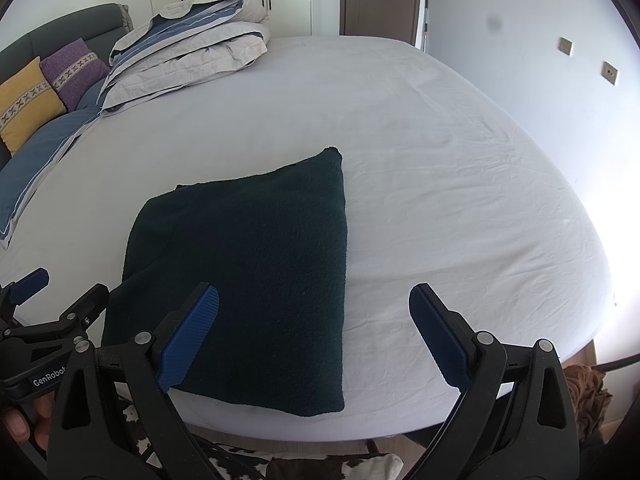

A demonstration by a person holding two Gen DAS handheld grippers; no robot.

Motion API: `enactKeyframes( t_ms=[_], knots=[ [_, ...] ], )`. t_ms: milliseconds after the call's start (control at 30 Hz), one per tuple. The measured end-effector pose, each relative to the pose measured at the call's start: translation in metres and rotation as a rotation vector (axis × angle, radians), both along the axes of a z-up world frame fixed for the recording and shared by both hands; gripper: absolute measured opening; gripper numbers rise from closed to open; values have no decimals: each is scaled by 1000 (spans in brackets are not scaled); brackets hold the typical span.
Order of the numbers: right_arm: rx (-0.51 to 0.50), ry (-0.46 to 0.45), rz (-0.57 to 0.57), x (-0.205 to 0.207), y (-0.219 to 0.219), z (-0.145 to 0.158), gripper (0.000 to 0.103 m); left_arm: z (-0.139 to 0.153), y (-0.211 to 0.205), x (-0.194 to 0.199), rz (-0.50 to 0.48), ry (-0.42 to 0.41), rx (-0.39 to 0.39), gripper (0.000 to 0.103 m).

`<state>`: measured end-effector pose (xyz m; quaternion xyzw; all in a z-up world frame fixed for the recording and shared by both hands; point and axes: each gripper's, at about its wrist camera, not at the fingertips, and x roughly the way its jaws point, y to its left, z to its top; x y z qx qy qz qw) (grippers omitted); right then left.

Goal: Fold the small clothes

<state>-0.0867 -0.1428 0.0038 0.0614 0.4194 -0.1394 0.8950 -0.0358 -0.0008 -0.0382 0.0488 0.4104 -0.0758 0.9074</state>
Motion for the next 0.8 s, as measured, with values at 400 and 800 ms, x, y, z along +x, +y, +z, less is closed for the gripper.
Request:
enactKeyframes(
  t_ms=[400,800],
  knots=[
    [2,1,0,0,1,-1,97,-2,0,1,-3,7,-3,103],
    [1,1,0,0,1,-1,97,-2,0,2,-6,10,-2,103]
  ],
)
